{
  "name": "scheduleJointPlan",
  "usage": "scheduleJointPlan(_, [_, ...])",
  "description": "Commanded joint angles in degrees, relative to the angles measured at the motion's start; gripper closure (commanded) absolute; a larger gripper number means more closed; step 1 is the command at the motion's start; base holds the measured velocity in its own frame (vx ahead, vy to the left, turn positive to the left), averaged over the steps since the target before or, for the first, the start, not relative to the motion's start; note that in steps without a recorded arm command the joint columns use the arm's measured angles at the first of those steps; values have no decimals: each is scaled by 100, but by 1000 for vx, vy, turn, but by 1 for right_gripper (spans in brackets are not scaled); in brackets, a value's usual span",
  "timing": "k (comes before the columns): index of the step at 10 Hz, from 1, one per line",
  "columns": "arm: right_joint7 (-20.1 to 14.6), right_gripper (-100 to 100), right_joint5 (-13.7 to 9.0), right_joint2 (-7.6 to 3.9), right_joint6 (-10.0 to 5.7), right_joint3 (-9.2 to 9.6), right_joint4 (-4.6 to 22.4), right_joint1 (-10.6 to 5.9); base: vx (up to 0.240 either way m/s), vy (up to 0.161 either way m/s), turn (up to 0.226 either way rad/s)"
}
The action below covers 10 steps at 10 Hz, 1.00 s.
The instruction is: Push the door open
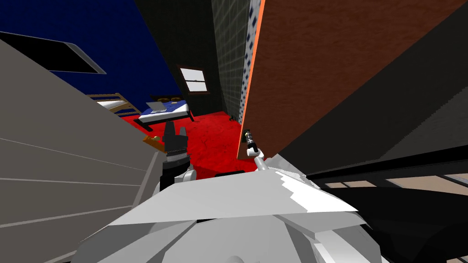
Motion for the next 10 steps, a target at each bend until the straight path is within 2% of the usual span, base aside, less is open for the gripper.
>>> scheduleJointPlan(1, [20,100,-15,-60,2,-90,-8,6,136,47,-40])
scheduleJointPlan(6, [85,100,-64,-146,8,-380,-33,26,174,89,-60])
scheduleJointPlan(10, [138,100,-104,-126,12,-617,-53,43,183,88,-59])
